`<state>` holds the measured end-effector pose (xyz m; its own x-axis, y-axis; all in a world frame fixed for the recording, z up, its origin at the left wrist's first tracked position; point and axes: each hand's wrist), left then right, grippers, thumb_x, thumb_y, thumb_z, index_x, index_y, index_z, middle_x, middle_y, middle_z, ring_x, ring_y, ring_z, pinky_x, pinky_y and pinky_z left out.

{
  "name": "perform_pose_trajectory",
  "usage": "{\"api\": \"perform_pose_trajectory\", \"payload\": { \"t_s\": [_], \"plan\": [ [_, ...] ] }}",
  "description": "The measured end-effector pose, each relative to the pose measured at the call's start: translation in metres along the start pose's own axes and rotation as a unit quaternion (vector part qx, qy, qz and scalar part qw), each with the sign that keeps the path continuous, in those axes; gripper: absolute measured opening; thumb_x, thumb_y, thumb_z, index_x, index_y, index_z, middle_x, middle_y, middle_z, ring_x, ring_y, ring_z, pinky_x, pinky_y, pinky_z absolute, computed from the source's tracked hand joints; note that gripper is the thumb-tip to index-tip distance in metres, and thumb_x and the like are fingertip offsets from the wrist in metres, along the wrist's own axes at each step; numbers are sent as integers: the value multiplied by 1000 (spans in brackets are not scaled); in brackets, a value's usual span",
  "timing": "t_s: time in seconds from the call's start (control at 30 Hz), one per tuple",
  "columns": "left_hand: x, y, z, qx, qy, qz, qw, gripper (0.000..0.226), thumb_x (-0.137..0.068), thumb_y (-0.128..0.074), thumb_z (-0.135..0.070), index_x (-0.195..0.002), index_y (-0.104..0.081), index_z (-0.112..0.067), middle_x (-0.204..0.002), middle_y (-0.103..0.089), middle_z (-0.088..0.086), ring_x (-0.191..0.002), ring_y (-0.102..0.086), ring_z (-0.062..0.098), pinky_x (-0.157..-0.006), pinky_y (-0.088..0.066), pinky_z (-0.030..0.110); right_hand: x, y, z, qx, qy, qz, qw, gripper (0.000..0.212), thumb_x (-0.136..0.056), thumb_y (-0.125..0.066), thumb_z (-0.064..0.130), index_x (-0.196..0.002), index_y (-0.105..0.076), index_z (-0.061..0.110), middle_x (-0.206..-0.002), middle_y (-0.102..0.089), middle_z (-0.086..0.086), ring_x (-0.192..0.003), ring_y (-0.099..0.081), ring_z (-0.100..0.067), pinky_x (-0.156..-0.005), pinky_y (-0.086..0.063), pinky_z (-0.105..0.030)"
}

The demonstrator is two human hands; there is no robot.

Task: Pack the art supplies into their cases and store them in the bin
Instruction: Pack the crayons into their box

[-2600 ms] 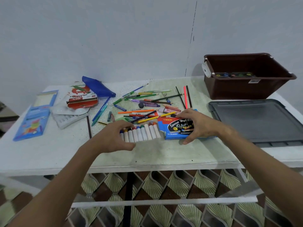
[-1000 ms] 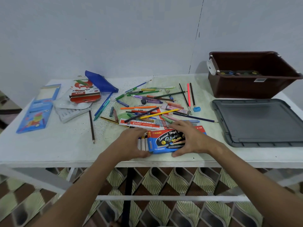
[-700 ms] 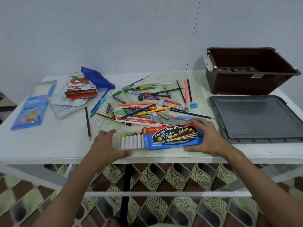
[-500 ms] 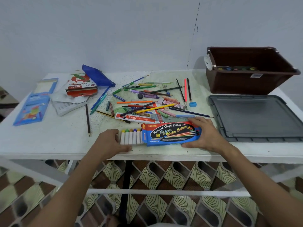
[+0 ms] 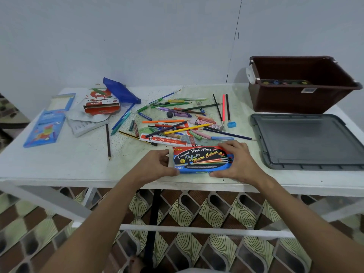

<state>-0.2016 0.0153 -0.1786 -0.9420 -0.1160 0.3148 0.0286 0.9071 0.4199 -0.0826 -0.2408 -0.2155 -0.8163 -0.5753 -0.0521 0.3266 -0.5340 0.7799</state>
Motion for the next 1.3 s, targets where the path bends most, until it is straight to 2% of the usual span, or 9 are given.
{"api": "perform_pose_trajectory", "payload": {
  "t_s": [0.17,0.27,0.33,0.43,0.53,0.77,1.0,1.17,1.3],
  "plan": [
    [-1,-3,-3,56,11,-87,995,19,-77,-77,-37,-94,-69,-31,-90,-74,-10,-84,-68,4,-71,-55,23,1,0,4,-17,2,-23,1000,106,-51,-84,61,-140,-42,24,-121,-36,10,-115,-26,-9,-100,-29,-24],
    [-4,-5,-9,39,-16,-156,987,12,-81,-75,-35,-91,-69,-31,-86,-73,-7,-74,-65,5,-64,-54,26,-1,5,10,-78,2,-27,997,97,-47,-86,60,-130,-46,33,-117,-36,11,-116,-35,-8,-96,-41,-22],
    [-8,-1,-16,85,-8,-209,974,15,-86,-70,-30,-99,-70,-23,-90,-72,1,-84,-68,17,-72,-59,36,-5,13,16,-149,4,-34,988,97,-41,-88,61,-124,-47,32,-118,-37,10,-113,-47,-6,-90,-50,-19],
    [-12,10,-28,212,-9,-238,948,32,-89,-68,-19,-119,-61,-12,-97,-71,7,-89,-70,20,-70,-60,35,-12,23,22,-195,13,-61,979,98,-43,-93,47,-126,-48,21,-119,-39,5,-105,-51,5,-81,-49,-9],
    [-15,21,-38,179,-45,-257,949,26,-88,-68,-19,-114,-64,-15,-94,-71,4,-84,-70,14,-63,-60,30,-20,27,30,-213,28,-84,973,94,-45,-92,36,-126,-48,19,-120,-39,2,-105,-51,6,-80,-48,-8],
    [-31,52,-51,248,-11,-211,945,12,-93,-61,-25,-89,-71,-20,-81,-75,3,-80,-73,23,-73,-60,40,-41,26,45,-233,58,-122,963,89,-49,-94,23,-125,-49,20,-123,-38,0,-109,-52,3,-81,-49,-10],
    [-46,83,-47,257,-23,-180,949,17,-89,-66,-25,-96,-71,-11,-88,-75,7,-85,-72,21,-72,-60,35,-65,21,61,-228,61,-124,964,91,-46,-96,24,-125,-50,23,-124,-39,2,-109,-53,2,-81,-49,-10],
    [-54,99,-49,365,6,-104,925,16,-93,-58,-17,-99,-68,-5,-85,-75,10,-73,-71,18,-58,-58,28,-73,22,75,-232,66,-140,960,88,-46,-93,36,-122,-49,33,-124,-42,9,-111,-54,0,-79,-52,-13],
    [-62,106,-51,406,23,-64,912,17,-92,-59,-19,-101,-67,-8,-89,-73,9,-74,-67,16,-58,-56,26,-80,27,72,-245,50,-130,959,92,-48,-94,27,-128,-48,29,-126,-49,5,-114,-56,-11,-83,-57,-27]
  ]
}}
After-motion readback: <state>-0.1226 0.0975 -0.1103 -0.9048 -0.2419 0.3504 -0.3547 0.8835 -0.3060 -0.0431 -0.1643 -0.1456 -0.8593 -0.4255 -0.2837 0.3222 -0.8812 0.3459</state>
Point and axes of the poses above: each hand's wrist, its own x-axis away from the middle knuckle, its own y-axis out of the back of the hand, z = x × y
